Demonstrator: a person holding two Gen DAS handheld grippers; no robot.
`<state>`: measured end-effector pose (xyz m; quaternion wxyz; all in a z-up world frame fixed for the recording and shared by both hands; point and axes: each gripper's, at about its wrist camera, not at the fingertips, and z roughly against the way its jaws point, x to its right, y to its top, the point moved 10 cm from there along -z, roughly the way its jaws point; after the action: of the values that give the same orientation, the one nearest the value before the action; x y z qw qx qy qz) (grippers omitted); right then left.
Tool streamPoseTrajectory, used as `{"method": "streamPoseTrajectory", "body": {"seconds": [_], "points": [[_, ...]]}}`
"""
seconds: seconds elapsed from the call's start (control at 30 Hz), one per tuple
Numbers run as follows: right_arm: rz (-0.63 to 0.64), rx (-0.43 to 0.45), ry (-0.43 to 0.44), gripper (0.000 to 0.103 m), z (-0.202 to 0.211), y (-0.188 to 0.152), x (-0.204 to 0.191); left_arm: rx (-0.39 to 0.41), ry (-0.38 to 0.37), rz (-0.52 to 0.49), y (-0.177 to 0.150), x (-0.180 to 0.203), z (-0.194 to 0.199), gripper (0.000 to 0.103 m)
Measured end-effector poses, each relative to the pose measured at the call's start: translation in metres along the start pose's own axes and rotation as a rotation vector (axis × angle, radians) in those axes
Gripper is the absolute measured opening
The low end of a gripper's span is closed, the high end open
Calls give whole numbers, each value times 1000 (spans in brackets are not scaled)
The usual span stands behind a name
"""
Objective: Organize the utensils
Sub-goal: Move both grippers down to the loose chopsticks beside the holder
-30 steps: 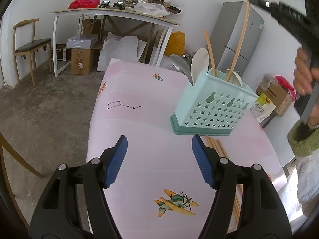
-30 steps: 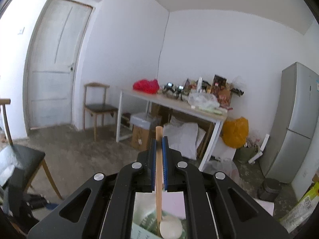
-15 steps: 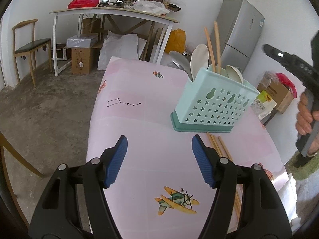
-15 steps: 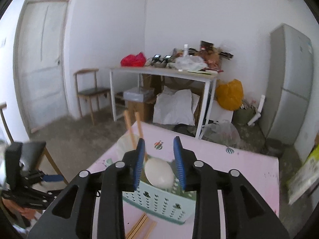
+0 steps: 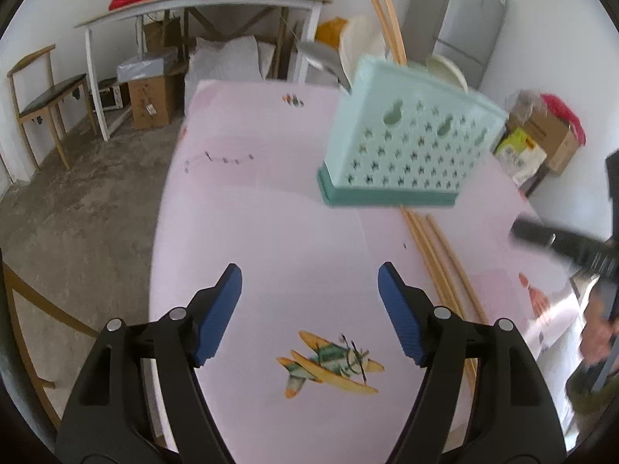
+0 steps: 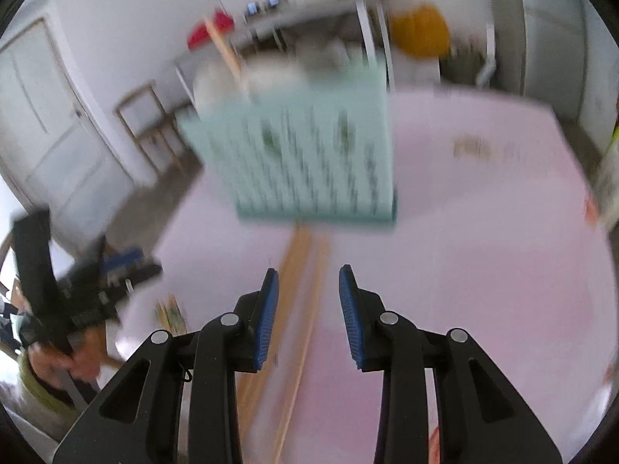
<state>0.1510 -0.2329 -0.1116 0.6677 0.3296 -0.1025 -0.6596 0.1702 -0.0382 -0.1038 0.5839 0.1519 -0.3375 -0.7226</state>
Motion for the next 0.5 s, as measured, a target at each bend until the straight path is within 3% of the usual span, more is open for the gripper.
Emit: {"method": "streamPoseTrajectory", "body": {"seconds": [0.2, 0.5], "points": [[3, -58, -64, 21, -26, -35, 3, -46, -15, -39, -11, 17, -7, 69], [43, -63, -102, 7, -37, -33, -1, -62, -77, -71, -18, 50, -13, 69]]}}
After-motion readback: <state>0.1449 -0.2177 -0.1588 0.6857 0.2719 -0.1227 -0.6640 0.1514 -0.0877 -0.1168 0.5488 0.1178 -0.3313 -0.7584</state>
